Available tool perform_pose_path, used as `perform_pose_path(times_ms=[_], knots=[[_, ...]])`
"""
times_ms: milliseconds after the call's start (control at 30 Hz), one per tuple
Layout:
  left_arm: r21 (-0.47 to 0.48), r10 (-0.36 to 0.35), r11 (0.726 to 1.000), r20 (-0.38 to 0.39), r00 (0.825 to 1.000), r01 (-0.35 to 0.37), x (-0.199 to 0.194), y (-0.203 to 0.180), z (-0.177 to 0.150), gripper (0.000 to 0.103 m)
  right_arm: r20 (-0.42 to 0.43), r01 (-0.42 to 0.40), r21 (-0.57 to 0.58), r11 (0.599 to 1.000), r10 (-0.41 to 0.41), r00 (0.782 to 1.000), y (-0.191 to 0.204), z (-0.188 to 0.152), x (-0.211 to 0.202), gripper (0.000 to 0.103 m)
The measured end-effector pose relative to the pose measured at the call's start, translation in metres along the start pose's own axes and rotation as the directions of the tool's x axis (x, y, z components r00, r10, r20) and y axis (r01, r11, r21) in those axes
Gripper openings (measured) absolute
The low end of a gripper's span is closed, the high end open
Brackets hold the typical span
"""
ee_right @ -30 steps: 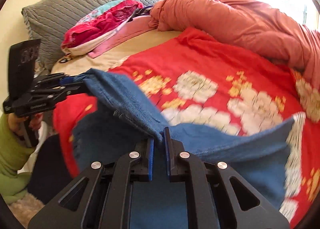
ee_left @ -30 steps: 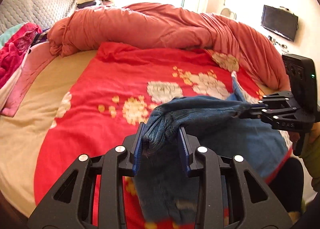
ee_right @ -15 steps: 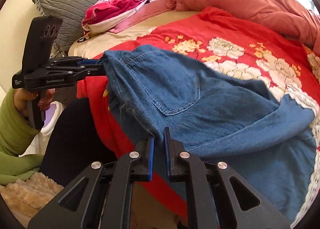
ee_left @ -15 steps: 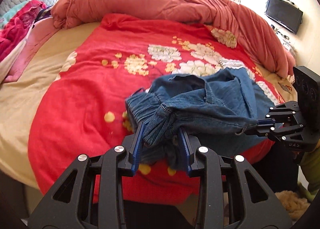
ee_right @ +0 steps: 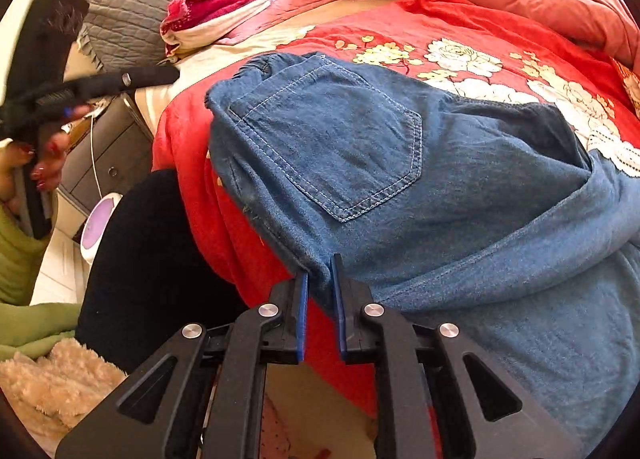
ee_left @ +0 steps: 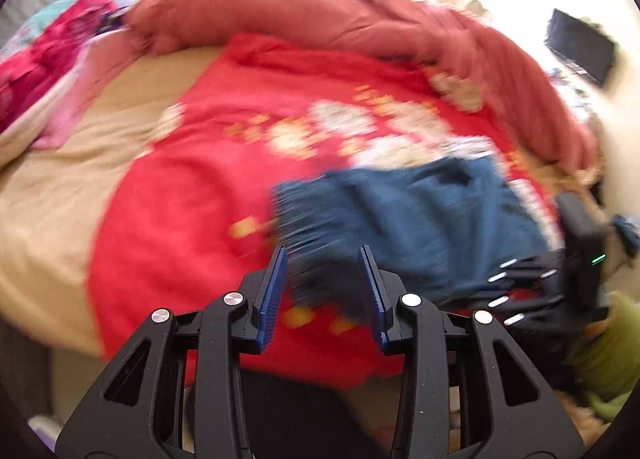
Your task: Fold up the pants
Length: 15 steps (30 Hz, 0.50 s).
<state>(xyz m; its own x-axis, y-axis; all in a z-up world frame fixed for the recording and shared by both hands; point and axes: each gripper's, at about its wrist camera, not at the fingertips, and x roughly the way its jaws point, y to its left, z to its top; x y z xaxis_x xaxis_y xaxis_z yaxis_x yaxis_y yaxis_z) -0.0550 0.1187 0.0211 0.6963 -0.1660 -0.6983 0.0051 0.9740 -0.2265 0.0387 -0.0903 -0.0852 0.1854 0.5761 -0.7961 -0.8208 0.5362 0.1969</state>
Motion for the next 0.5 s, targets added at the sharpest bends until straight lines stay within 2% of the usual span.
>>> perform_pose_path(times_ms=[67,133,167,233,267,300,433,500], knots=[[0.034,-0.055,0.998,-0.007,0.998,0.055,0.015,-0.023,0.01,0.029,0.004,0.002,0.009,1.0,-0.002,1.0,0.0,-0.002,0.0,0.012],[0.061,-0.079,0.995,-0.029,0.996,0.081,0.031,-0.038,0.013,0.029,0.008,0.002,0.02,1.0,-0.002,1.0,-0.001,-0.002,-0.003,0.013],[0.073,-0.073,0.994,-0.057,0.996,0.077,0.042,-0.045,0.012,0.029,0.012,0.006,0.024,1.0,-0.006,1.0,-0.001,-0.003,-0.008,0.013],[0.095,0.02,0.995,-0.137,0.99,-0.007,0.068,-0.049,0.003,0.029,0.035,0.01,0.033,0.999,-0.011,0.999,-0.003,-0.003,-0.024,0.016],[0.096,0.044,0.995,-0.162,0.986,-0.029,0.076,-0.046,-0.002,0.029,0.054,0.004,0.046,0.999,-0.007,0.998,-0.005,-0.003,-0.033,0.019],[0.074,0.039,0.997,-0.183,0.982,-0.025,0.08,-0.04,-0.009,0.029,0.08,-0.004,0.064,0.998,-0.001,0.997,-0.008,-0.003,-0.043,0.025],[0.054,0.028,0.998,-0.196,0.98,-0.018,0.08,-0.031,-0.023,0.028,0.156,0.048,0.1,0.994,-0.063,0.986,-0.024,0.007,-0.071,0.026],[0.06,0.029,0.998,-0.196,0.98,-0.018,0.078,-0.032,-0.026,0.028,0.153,0.067,0.116,0.991,-0.085,0.985,-0.032,0.015,-0.068,0.027]])
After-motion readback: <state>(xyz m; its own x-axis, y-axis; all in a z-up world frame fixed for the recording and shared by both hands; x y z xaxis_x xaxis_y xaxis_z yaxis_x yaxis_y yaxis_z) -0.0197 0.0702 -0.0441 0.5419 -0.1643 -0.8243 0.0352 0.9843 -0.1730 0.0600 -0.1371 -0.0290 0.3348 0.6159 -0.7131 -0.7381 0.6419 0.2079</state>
